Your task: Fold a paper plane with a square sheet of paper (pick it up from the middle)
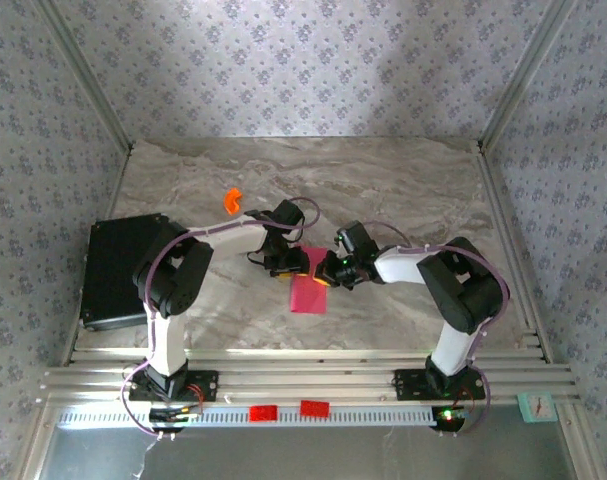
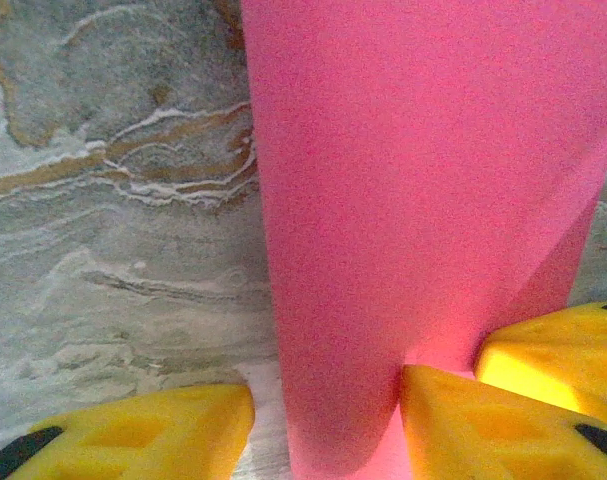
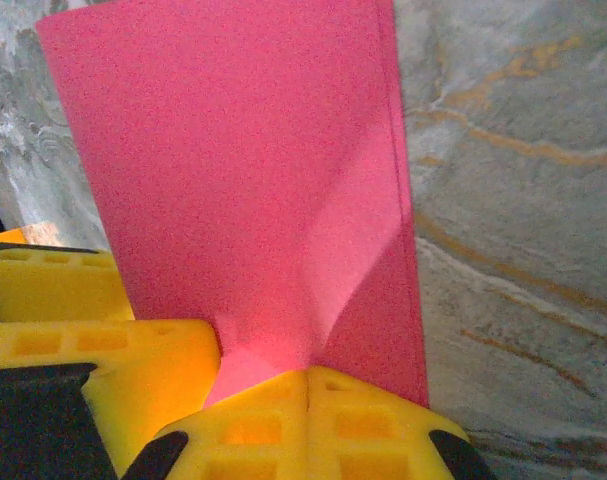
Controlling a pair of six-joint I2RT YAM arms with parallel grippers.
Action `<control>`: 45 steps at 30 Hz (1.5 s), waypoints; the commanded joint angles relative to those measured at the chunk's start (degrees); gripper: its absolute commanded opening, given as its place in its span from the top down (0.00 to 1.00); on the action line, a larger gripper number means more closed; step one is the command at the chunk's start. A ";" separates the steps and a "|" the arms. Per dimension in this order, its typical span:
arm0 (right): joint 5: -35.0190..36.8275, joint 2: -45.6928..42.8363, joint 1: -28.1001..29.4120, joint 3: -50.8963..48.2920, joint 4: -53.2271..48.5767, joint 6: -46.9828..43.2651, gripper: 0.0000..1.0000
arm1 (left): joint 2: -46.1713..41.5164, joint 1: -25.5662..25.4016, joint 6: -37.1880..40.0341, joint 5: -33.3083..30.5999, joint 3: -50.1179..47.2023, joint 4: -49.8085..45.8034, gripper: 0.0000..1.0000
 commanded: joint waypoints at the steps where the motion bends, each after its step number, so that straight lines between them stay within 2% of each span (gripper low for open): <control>1: 0.48 2.33 0.21 -3.40 -2.66 -0.83 1.00 | 9.27 -0.67 1.93 -4.12 -3.81 4.06 0.51; 9: -0.47 1.37 -1.73 -4.41 -8.61 -6.21 1.00 | 1.80 -0.46 1.33 -2.36 -2.66 2.97 0.49; 16: -5.30 -0.60 -7.92 -5.65 -15.50 -15.82 1.00 | -9.10 1.48 -1.02 1.87 -3.47 5.91 0.48; 19: -7.02 -1.52 -11.17 -6.40 -17.27 -19.08 1.00 | -12.45 2.69 -2.50 7.63 -5.54 10.98 0.56; 22: -7.12 -1.59 -12.54 -6.02 -18.61 -19.60 1.00 | -13.26 3.24 -4.48 14.60 -6.56 16.09 0.77; 27: -5.94 -1.38 -12.60 -6.28 -17.85 -19.46 1.00 | -10.95 3.07 -8.42 23.86 -6.88 22.33 0.99; 31: -5.16 -1.32 -12.42 -6.76 -17.36 -18.50 1.00 | -8.24 2.28 -12.22 27.90 -7.79 26.67 1.00; 39: -4.53 -1.30 -12.28 -7.20 -16.94 -17.82 1.00 | -3.98 0.15 -16.03 28.59 -9.09 31.37 1.00; 45: -4.50 -1.13 -12.28 -7.17 -16.66 -17.50 1.00 | -2.11 0.02 -16.26 27.94 -9.42 31.23 1.00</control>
